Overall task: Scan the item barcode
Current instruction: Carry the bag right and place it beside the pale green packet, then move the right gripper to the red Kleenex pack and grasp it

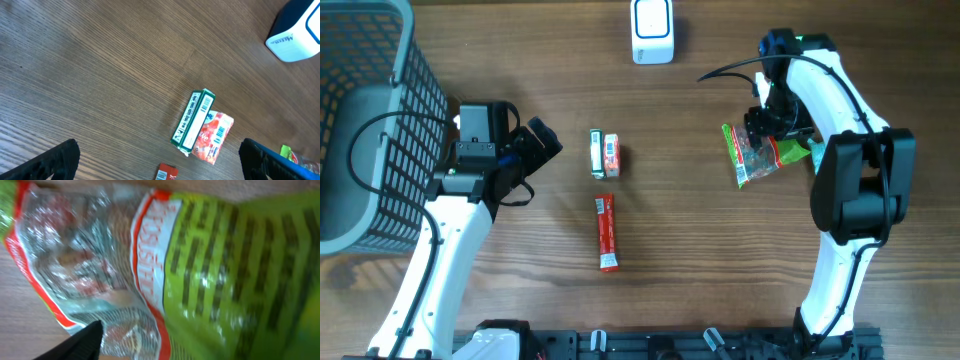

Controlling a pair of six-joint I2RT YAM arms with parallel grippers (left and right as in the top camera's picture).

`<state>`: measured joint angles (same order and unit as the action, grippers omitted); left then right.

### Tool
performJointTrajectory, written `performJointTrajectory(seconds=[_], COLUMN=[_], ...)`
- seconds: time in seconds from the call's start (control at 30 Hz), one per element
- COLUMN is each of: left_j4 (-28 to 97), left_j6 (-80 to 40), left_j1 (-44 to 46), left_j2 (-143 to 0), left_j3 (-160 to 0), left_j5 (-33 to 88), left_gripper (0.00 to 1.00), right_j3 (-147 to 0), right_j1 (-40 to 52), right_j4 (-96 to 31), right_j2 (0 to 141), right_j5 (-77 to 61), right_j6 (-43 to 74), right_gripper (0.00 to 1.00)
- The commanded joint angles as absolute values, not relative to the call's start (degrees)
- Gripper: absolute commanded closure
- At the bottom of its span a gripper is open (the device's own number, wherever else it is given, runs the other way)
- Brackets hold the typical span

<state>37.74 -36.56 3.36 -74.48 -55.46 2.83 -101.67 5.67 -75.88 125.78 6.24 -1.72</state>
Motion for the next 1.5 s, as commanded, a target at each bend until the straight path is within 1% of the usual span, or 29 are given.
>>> performJointTrajectory(seconds=[0.0, 0.03, 0.1, 0.13, 0.2, 0.23, 0.27, 0.3, 0.33, 0.47, 0.73, 0.9, 1.13, 1.27, 1.33, 1.4, 1.43, 1.47], left_j4=[37.6, 37.6, 37.6, 37.6, 37.6, 37.6, 37.6, 37.6, 37.6, 37.6, 37.6, 37.6, 37.6, 37.6, 37.6, 37.6, 37.6, 37.6], left_j6=[-36.3, -36.3, -36.3, -36.3, -36.3, -36.3, -36.3, -36.3, -36.3, -36.3, -36.3, -36.3, -36.3, -36.3, -36.3, -36.3, -36.3, -36.3], left_j1=[3.1, 3.1, 3.1, 3.1, 3.1, 3.1, 3.1, 3.1, 3.1, 3.1, 3.1, 3.1, 3.1, 3.1, 3.1, 3.1, 3.1, 3.1], left_j2=[-74.8, -74.8, -74.8, -74.8, -74.8, -74.8, -74.8, -74.8, -74.8, -74.8, -74.8, -74.8, -74.8, -74.8, -74.8, -74.8, -74.8, -74.8], left_j3=[-55.6, -55.6, -55.6, -55.6, -55.6, -55.6, -55.6, -55.6, -55.6, -55.6, -55.6, -55.6, -55.6, -55.6, -55.6, -55.6, -55.6, -55.6], left_j5=[2.3, 2.3, 2.3, 2.3, 2.3, 2.3, 2.3, 2.3, 2.3, 2.3, 2.3, 2.3, 2.3, 2.3, 2.3, 2.3, 2.3, 2.3], left_gripper=[0.0, 0.0, 0.0, 0.0, 0.0, 0.0, 0.0, 0.0, 0.0, 0.0, 0.0, 0.0, 0.0, 0.0, 0.0, 0.0, 0.0, 0.0], right_j3=[-105.9, -107.1, -109.9, -111.2, -112.3, -112.3, -111.9, -110.9, -110.0, -105.5, -93.8, -93.5, -93.5, -93.6, -94.1, -94.1, -94.1, -94.1], right_j1=[5.7, 5.7, 5.7, 5.7, 5.9, 6.1, 6.1, 6.2, 6.5, 7.5, 10.0, 8.4, 5.2, 4.5, 4.7, 5.9, 6.6, 7.6], right_j4=[-77.5, -77.7, -77.9, -77.7, -76.6, -76.0, -75.5, -74.6, -73.3, -69.6, -57.4, -59.9, -62.9, -63.3, -63.9, -64.6, -64.8, -64.8], right_j2=[125.0, 124.7, 124.0, 124.0, 123.9, 123.9, 124.0, 124.0, 124.0, 124.1, 124.2, 123.8, 123.6, 121.4, 118.0, 113.1, 110.9, 108.0], right_j5=[8.4, 9.0, 11.9, 11.2, 4.4, -1.7, -7.0, -11.4, -13.1, -13.5, -11.7, -1.4, 3.7, 3.9, 3.7, 0.1, -1.6, -4.6], right_j6=[-0.9, 0.3, 3.7, 4.8, 4.4, 4.4, 4.3, 4.0, 4.1, 4.7, 4.7, 6.7, 6.8, 6.1, 5.7, 4.2, 4.2, 4.4], right_gripper=[0.23, 0.21, 0.2, 0.2, 0.2, 0.18, 0.15, 0.14, 0.14, 0.15, 0.15, 0.15, 0.15, 0.15, 0.15, 0.15, 0.14, 0.09])
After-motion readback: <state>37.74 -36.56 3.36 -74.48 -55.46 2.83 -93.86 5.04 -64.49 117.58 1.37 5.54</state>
